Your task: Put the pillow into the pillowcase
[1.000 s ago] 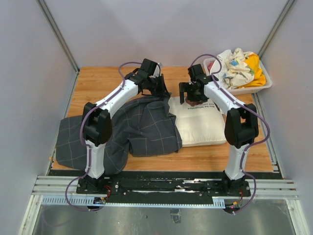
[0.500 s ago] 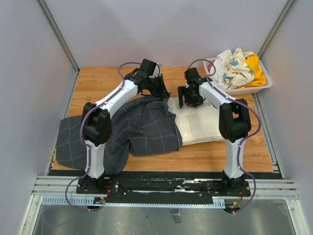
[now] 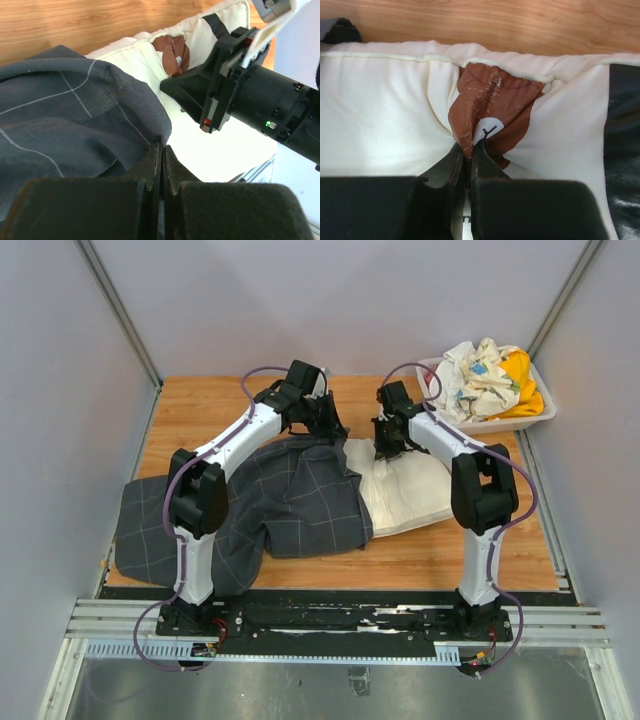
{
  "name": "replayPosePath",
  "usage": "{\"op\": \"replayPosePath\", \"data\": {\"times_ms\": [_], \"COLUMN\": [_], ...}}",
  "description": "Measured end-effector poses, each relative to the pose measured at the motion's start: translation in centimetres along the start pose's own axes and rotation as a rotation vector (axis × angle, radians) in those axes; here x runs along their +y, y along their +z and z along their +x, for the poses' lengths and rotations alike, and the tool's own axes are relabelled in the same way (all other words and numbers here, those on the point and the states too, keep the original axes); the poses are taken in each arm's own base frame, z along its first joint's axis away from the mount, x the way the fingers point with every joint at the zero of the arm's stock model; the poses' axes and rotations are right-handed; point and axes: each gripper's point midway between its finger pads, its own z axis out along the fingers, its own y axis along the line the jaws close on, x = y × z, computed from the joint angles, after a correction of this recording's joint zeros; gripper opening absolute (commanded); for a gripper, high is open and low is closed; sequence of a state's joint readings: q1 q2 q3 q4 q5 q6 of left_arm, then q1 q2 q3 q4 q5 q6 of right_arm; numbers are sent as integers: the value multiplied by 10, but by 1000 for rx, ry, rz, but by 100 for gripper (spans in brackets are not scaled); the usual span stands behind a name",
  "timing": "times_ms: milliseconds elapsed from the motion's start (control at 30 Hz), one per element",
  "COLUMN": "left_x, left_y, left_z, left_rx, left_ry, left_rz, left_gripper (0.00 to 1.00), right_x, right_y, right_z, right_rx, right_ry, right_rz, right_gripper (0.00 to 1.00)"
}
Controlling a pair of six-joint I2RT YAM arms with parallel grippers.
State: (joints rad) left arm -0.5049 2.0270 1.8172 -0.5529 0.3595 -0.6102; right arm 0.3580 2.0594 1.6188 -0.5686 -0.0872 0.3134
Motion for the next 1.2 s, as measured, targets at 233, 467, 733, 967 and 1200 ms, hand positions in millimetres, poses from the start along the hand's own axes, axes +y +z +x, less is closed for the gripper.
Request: {"op": "replayPosePath", "data": {"times_ms": [233, 467, 733, 967, 1200], "left_x": [0, -15, -35, -66, -84], "left_y": [0, -7, -11, -18, -19], "left_z": [0, -10, -17, -43, -56], "left_rx": [0, -17, -16, -50, -63], "left_ry": [-1, -15, -62, -85, -100], "left_rz": [1, 42, 130, 231, 293], "left_gripper": [0, 0, 0, 0, 0], "right_x": [5, 20, 45, 61, 96], "right_y": [-41, -108, -153, -149, -133], "right_z": [0, -8, -31, -35, -27], "right_rx": [-77, -160, -270, -275, -235], "right_ry": [11, 48, 90, 113, 91], "right_rz": [-32, -104, -221, -271, -340], "right_gripper": [1, 0, 1, 1, 1]}}
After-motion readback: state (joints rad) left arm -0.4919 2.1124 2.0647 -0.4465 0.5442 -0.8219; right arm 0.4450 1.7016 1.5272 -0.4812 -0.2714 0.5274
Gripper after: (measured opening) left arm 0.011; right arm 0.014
